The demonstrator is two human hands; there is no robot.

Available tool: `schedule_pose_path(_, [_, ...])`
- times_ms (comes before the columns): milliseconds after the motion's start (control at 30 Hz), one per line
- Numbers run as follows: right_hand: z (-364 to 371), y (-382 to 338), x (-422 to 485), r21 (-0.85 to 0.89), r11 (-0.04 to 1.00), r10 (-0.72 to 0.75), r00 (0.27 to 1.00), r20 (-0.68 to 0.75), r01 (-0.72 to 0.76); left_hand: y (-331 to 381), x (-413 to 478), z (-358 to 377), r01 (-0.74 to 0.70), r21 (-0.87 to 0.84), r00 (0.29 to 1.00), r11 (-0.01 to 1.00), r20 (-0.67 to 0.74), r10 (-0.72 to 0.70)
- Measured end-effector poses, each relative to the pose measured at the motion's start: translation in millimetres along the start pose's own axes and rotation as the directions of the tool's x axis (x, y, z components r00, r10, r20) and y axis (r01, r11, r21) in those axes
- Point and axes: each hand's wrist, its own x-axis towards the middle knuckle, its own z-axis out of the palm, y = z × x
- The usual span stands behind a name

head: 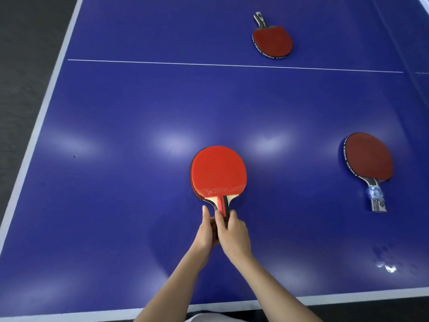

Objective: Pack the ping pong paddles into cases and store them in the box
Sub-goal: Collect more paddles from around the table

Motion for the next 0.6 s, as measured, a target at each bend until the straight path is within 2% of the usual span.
schedule_pose_path(133, [-4.7, -1.3, 1.8, -0.153, 0.988, -0.035, 0.999, 0.017, 0.037, 3.8, 0.5, 2.8, 0.015, 0.039, 1.000, 0.999, -0.017, -0.014])
schedule_pose_path(333, [-15.9, 4.3, 10.3, -0.435, 0.889, -0.120, 0.990, 0.072, 0.140, 5.3, 4.4, 11.4, -0.014, 0.072, 0.998, 0.997, -0.067, 0.019])
schedule_pose_path(400, [-19.5, 5.8, 14.0, -0.395, 0.908, -0.105, 0.988, 0.116, 0.143, 4.8, 5.3, 14.3, -0.013, 0.090, 0.995, 0.996, -0.095, 0.022])
schedule_pose_path(500, [-25.4, 8.3, 19.4, -0.182, 0.977, -0.064, 0.970, 0.234, 0.108, 2.4, 5.7, 17.0, -0.015, 0.131, 0.991, 0.991, -0.129, 0.032])
schedule_pose_path(600, [-32.4, 16.2, 22.8, -0.002, 1.000, 0.000, 0.980, 0.200, 0.000, 1.9, 2.5, 17.1, -0.048, 0.157, 0.986, 0.986, -0.151, 0.072])
